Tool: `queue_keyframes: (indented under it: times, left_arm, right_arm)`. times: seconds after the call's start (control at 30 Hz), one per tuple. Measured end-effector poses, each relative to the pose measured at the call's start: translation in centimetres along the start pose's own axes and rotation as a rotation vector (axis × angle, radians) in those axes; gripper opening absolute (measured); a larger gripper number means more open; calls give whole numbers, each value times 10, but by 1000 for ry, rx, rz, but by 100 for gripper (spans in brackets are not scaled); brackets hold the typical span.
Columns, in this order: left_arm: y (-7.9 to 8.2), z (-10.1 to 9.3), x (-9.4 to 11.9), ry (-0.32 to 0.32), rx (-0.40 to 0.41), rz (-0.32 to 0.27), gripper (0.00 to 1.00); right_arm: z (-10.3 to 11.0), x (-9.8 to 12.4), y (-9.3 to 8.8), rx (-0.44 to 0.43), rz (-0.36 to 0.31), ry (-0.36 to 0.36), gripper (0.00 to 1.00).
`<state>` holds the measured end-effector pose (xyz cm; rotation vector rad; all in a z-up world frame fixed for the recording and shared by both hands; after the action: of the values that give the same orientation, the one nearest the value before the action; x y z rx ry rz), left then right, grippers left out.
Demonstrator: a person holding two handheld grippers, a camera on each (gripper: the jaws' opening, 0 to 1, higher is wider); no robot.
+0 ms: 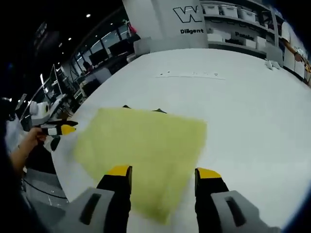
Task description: Fold the garment on the visible template until the final outline fits inside the template.
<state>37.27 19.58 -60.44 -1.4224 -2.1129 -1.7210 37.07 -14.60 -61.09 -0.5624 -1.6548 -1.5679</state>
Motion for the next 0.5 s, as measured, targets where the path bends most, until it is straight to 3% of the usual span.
queue_keyframes:
  times: [0.17,0.5]
  left_arm:
    - [-13,-9,6,-16,-10,19,48]
    - [-41,-10,20,-56,-15,53,42]
  right_arm:
    - [2,8,-20,5,24,5,48]
    - [-1,18,-52,35,55,11,38]
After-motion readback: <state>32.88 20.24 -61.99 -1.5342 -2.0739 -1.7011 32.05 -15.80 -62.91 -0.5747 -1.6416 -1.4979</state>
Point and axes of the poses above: the point that each gripper's makers call its tool centre point, and the gripper's own axes: x roughly backward along the fingers, z roughly to its left, y roughly out of its top, the point moved 3 cm from there along x, roughly backward along the fingers, and after that the axes turned 14 degrees about -y, right-handed, at the moved point
